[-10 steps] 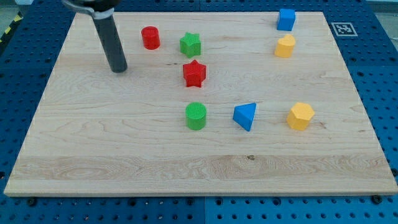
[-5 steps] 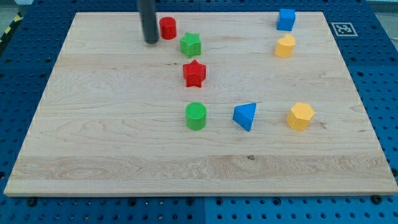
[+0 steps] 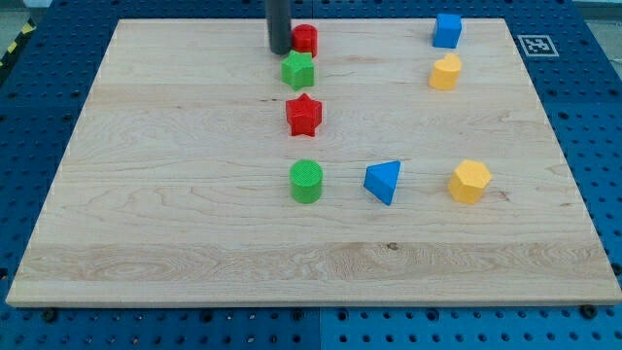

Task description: Push the red circle diagonal to the red star

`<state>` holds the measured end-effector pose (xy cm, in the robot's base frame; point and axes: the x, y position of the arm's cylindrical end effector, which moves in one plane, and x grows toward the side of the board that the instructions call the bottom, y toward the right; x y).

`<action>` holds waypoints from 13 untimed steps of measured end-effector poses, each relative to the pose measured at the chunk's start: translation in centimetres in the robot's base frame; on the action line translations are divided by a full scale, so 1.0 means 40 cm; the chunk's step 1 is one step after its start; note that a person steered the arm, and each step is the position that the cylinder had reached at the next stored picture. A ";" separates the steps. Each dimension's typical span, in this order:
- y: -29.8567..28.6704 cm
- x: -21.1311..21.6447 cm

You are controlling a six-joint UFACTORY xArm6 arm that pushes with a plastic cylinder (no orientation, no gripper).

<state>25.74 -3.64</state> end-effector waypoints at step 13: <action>0.119 0.058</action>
